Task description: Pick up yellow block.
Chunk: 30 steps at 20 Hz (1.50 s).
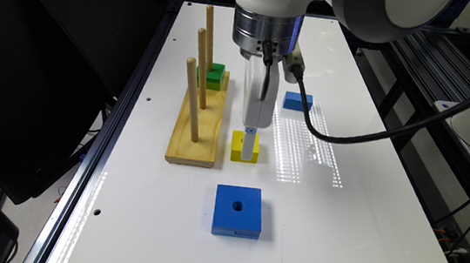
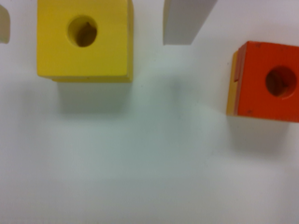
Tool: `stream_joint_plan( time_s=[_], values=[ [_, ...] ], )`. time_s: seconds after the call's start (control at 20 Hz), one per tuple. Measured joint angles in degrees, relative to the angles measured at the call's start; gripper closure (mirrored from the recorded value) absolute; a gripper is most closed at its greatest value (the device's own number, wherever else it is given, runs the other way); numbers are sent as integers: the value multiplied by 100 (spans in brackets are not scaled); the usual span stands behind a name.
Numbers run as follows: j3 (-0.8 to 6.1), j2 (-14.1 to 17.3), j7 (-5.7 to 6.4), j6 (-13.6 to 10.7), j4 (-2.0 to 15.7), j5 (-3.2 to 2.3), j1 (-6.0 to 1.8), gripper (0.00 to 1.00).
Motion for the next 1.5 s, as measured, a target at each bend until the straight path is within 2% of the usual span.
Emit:
stream_joint_plan(
  time_s=[0.85,1.25,1.5],
  values=[
    [-7,75,12,57,22,-18,19,0],
    [0,169,95,57,161,-34,83,0],
    [-2,206,102,57,190,-39,87,0]
  ],
)
